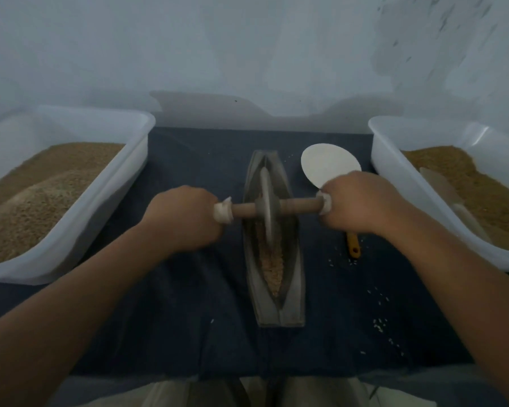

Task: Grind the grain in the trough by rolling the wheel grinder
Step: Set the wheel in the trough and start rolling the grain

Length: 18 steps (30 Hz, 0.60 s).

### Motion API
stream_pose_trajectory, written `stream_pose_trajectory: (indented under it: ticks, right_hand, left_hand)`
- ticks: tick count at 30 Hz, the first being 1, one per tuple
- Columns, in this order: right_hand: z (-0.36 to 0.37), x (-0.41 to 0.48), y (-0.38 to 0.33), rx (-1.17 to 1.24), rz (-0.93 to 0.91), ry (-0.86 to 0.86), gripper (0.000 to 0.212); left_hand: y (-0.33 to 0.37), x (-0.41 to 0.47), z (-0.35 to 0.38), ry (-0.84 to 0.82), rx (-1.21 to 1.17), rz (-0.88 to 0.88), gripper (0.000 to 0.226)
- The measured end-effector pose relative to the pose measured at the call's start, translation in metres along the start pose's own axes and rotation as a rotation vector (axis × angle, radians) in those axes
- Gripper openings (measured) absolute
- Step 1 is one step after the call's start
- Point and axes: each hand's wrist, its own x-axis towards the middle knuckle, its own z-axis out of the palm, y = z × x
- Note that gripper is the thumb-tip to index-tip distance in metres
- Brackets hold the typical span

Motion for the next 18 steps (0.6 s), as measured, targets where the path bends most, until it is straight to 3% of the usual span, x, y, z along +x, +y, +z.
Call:
stream_pose_trajectory:
  ticks: [2, 5, 7, 10, 13, 15, 18]
  right_hand:
    - [0.005, 0.034, 0.001, -0.075, 0.081, 0.157, 0.025]
    - [0.004, 0.061, 0.001, -0.077, 0.160, 0.189, 0.022]
    - [0.001, 0.057, 0.002, -0.054, 0.159, 0.110, 0.024]
    - [-0.003, 0.014, 0.002, 0.052, 0.075, -0.176, 0.023]
    - [-0.010, -0.034, -0.001, 0.190, -0.014, -0.342, 0.029]
    - [-0.006, -0.036, 0.000, 0.183, -0.005, -0.303, 0.028]
    - [0.007, 0.002, -0.002, 0.040, 0.109, -0.068, 0.026]
  left_hand:
    - [0.003, 0.036, -0.004, -0.001, 0.007, -0.085, 0.031]
    - [0.004, 0.068, -0.011, 0.017, 0.016, -0.124, 0.031]
    - [0.006, 0.065, -0.015, -0.015, 0.031, -0.092, 0.033]
    - [0.001, 0.027, -0.014, -0.080, 0.034, 0.033, 0.032]
    - [-0.004, -0.019, -0.009, 0.011, 0.028, 0.161, 0.038]
    - [-0.004, -0.019, -0.007, 0.022, 0.059, 0.137, 0.036]
    - [0.004, 0.020, -0.008, 0.009, 0.093, 0.014, 0.032]
